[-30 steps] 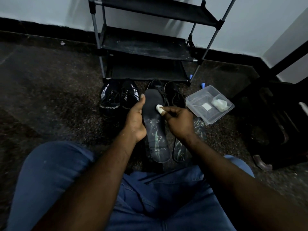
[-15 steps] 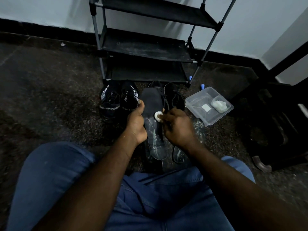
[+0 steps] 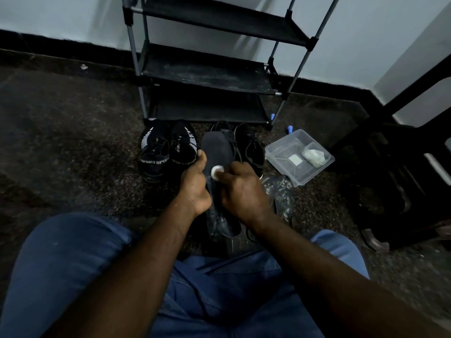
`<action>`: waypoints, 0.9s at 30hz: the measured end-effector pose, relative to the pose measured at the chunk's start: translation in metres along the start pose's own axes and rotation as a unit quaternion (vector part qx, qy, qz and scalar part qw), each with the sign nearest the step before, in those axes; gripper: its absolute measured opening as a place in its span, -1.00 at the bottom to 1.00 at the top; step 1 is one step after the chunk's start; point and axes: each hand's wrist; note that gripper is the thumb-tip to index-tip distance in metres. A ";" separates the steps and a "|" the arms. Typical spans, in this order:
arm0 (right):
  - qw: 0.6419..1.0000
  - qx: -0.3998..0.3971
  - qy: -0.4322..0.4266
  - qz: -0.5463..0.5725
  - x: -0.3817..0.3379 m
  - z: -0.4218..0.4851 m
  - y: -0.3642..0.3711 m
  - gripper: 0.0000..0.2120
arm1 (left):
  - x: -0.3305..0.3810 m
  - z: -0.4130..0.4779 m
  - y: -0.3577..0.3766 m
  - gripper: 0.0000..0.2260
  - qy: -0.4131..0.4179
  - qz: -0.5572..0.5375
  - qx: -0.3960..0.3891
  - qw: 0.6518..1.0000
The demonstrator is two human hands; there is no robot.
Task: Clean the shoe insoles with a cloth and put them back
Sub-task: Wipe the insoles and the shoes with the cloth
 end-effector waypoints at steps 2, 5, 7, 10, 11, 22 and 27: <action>0.999 -0.022 -0.047 -0.004 -0.008 -0.003 -0.001 -0.68 | 0.002 -0.001 0.002 -0.30 0.000 0.012 0.006 1.000; 0.998 0.019 0.061 -0.016 -0.005 0.004 -0.005 -0.66 | 0.000 -0.002 0.005 -0.39 -0.005 0.027 -0.009 1.000; 0.997 0.021 0.075 -0.028 -0.008 0.004 -0.005 -0.66 | -0.003 -0.003 0.005 -0.42 -0.010 0.038 -0.012 0.999; 0.999 -0.032 -0.012 -0.040 -0.015 -0.007 -0.001 -0.67 | -0.002 -0.003 0.000 -0.32 -0.017 0.037 0.008 0.999; 0.998 -0.039 -0.027 -0.046 -0.012 -0.009 -0.002 -0.67 | 0.000 -0.004 0.001 -0.29 -0.019 0.029 0.007 0.999; 0.993 -0.044 -0.003 -0.109 0.005 -0.014 -0.009 -0.66 | 0.002 -0.009 0.009 -0.35 -0.038 -0.006 -0.002 0.999; 0.989 0.006 0.123 -0.080 0.013 -0.005 -0.010 -0.67 | 0.000 -0.007 0.007 -0.37 -0.030 -0.015 -0.006 0.999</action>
Point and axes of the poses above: each hand's wrist, its own z-axis towards the middle knuckle, its own y-axis out of the palm, x = y × z, and after that the axes turned 1 degree about x, right-handed
